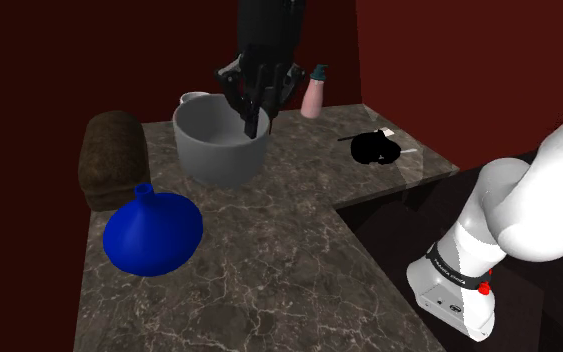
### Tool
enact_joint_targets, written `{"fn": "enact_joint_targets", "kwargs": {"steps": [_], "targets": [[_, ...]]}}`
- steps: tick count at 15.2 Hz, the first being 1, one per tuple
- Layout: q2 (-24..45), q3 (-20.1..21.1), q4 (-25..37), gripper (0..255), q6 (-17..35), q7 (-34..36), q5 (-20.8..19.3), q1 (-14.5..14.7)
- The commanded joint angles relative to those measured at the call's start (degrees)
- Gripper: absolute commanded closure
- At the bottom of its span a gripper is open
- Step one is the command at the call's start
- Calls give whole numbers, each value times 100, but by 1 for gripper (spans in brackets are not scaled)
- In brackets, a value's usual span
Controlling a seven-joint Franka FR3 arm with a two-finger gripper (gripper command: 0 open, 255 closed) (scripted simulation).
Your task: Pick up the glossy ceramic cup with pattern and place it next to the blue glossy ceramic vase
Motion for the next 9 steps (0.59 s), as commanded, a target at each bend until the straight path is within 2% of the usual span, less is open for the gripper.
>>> {"fn": "enact_joint_targets", "kwargs": {"steps": [1,9], "targets": [[240,203,245,255,0,349,-89,118],[1457,887,1527,255,-205,1711,-752,774]]}}
